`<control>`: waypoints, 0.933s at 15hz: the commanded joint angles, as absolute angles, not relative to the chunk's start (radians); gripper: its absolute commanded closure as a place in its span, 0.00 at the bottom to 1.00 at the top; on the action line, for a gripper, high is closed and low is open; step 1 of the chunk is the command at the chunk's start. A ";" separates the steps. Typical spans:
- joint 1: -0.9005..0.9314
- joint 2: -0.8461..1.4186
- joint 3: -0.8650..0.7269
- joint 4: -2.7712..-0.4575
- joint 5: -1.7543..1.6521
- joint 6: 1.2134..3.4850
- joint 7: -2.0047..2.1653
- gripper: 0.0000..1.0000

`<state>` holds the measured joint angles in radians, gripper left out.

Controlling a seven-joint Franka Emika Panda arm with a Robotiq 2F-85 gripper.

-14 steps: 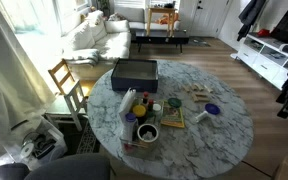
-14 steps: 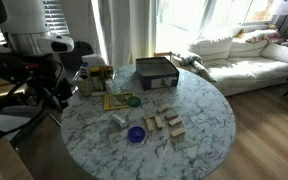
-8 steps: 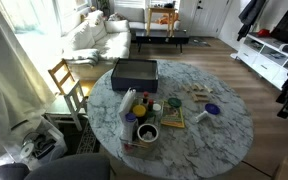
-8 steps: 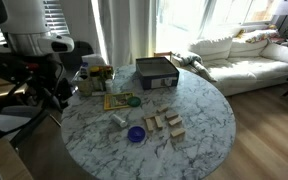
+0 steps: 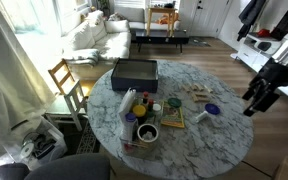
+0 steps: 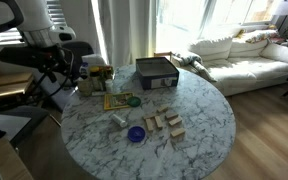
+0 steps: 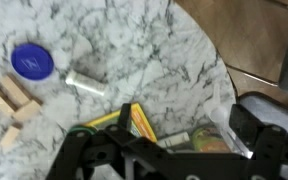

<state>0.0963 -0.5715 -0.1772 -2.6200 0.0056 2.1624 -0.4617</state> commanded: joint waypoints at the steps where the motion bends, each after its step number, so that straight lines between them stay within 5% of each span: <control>1: 0.239 -0.391 -0.129 -2.537 0.125 2.341 -0.541 0.00; 10: 0.317 0.086 0.061 -2.134 0.293 2.418 -0.797 0.00; 14: 0.276 0.079 0.112 -2.147 0.256 2.432 -0.748 0.00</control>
<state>0.3407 0.0787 0.0463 -2.1486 0.2658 2.4334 -0.7557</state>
